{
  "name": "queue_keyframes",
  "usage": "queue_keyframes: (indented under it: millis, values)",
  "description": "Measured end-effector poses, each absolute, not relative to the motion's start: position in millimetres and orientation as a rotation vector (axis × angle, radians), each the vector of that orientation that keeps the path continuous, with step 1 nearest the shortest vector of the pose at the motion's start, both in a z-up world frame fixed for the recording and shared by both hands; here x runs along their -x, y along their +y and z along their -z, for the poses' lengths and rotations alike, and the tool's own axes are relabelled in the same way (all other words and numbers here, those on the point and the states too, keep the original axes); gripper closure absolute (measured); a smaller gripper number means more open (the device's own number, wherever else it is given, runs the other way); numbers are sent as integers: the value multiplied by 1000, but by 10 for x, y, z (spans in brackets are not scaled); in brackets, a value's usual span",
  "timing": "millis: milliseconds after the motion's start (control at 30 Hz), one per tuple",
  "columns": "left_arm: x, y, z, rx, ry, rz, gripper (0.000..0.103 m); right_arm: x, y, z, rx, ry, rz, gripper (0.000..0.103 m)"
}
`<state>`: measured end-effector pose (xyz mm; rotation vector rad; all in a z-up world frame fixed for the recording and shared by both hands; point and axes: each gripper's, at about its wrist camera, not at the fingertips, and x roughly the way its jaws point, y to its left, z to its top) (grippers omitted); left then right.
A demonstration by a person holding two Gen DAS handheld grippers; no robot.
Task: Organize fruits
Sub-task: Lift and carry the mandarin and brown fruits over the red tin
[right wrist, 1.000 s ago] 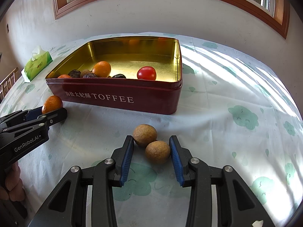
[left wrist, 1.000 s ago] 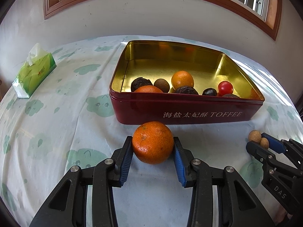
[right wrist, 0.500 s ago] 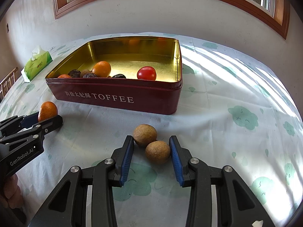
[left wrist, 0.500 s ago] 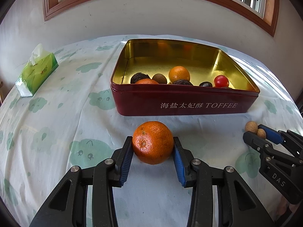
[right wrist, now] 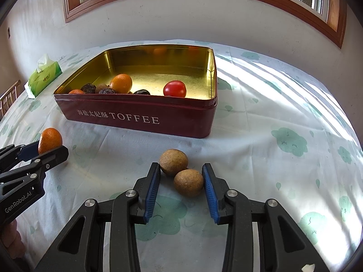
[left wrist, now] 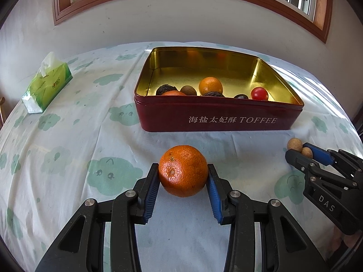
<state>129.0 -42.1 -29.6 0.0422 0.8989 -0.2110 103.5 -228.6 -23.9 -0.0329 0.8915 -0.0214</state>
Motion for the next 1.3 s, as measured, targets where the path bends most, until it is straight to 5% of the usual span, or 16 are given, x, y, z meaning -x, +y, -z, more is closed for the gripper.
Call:
queue_keyframes:
  millis: [1300]
  values:
    - [-1168, -227, -301, -3, 778, 210, 61, -932, -2100, -463, 26, 758, -50, 68]
